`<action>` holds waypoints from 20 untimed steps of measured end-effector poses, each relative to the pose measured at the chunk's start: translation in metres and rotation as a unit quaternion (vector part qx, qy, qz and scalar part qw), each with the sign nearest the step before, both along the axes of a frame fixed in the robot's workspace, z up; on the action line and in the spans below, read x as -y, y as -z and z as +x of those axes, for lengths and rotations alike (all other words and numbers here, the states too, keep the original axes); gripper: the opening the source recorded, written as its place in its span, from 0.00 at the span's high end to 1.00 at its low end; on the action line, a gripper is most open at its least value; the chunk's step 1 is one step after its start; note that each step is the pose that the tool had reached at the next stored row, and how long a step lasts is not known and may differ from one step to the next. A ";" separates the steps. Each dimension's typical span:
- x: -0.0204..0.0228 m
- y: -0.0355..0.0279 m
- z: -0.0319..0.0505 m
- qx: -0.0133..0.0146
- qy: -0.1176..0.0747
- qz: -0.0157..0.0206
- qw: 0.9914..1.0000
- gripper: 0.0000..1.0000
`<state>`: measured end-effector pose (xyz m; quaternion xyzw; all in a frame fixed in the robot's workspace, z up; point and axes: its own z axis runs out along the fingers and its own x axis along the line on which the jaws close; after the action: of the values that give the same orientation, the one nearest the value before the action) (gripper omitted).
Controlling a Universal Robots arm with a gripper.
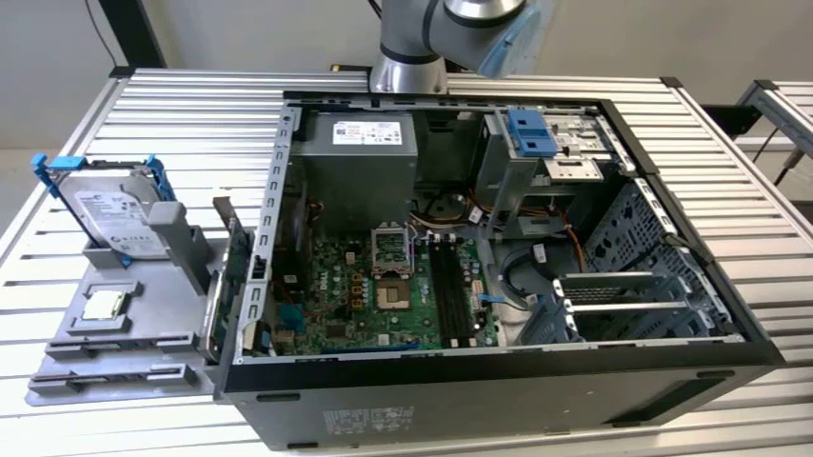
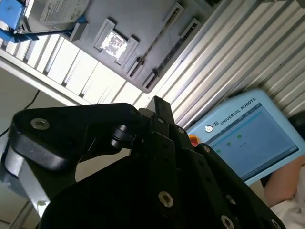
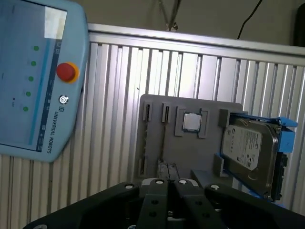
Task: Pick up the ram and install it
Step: 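Pick up the ram and move it above insertion slot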
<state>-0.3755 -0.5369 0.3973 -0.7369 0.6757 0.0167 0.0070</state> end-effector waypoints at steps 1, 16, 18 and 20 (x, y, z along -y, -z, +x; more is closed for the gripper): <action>0.0000 0.0000 0.0000 0.000 0.000 0.000 1.000 0.00; -0.0002 0.0047 -0.0017 0.001 0.011 0.003 1.000 0.00; -0.0002 0.0075 -0.0019 0.001 0.019 0.005 1.000 0.00; -0.0002 0.0111 -0.0020 0.001 0.020 0.005 1.000 0.00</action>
<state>-0.3774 -0.5367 0.3862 -0.7231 0.6904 0.0194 0.0115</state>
